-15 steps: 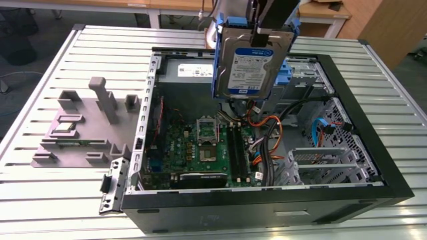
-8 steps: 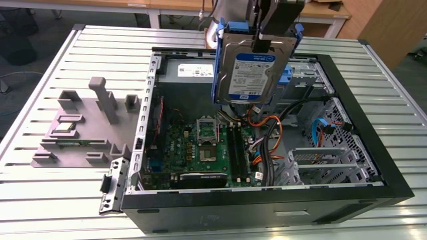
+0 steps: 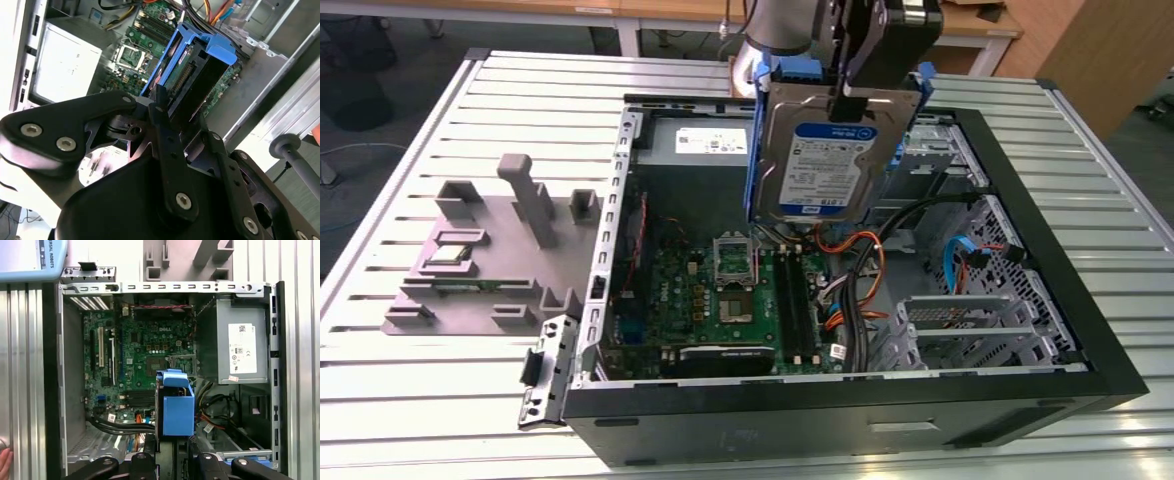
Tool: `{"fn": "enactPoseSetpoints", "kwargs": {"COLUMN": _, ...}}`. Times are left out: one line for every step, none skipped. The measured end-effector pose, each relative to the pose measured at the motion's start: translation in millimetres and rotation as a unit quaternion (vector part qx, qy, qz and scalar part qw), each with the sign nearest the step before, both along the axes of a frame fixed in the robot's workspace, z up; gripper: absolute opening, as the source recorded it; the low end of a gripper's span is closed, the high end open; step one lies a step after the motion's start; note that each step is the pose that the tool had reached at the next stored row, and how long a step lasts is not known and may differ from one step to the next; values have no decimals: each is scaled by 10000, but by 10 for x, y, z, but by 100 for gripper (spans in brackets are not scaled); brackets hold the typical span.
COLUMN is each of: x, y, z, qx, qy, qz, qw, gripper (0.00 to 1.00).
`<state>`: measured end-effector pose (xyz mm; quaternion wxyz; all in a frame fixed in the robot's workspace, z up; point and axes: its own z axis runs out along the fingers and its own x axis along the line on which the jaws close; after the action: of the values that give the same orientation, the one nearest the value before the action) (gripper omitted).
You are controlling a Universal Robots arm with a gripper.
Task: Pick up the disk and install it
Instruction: 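Pick up the disk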
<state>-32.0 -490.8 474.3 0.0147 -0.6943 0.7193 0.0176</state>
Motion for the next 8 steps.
{"fn": "enactPoseSetpoints", "kwargs": {"x": 0, "y": -23, "z": 0, "qx": -1, "qy": 0, "qz": 0, "qw": 10000, "gripper": 35}}
{"fn": "enactPoseSetpoints", "kwargs": {"x": 0, "y": -46, "z": 0, "qx": -3, "qy": 0, "qz": 0, "qw": 10000, "gripper": 35}}
{"fn": "enactPoseSetpoints", "kwargs": {"x": 0, "y": -68, "z": 0, "qx": -4, "qy": 0, "qz": 0, "qw": 10000, "gripper": 35}}
{"fn": "enactPoseSetpoints", "kwargs": {"x": 0, "y": -90, "z": 0, "qx": -5, "qy": 0, "qz": 0, "qw": 10000, "gripper": 35}}
{"fn": "enactPoseSetpoints", "kwargs": {"x": 0, "y": -111, "z": 0, "qx": -6, "qy": 0, "qz": 0, "qw": 10000, "gripper": 35}}
{"fn": "enactPoseSetpoints", "kwargs": {"x": 0, "y": -131, "z": 0, "qx": -7, "qy": 0, "qz": 0, "qw": 10000, "gripper": 35}}
{"fn": "enactPoseSetpoints", "kwargs": {"x": 0, "y": -149, "z": 0, "qx": -9, "qy": 0, "qz": 0, "qw": 10000, "gripper": 35}}
{"fn": "enactPoseSetpoints", "kwargs": {"x": 0, "y": -166, "z": 0, "qx": -10, "qy": 0, "qz": 0, "qw": 10000, "gripper": 35}}
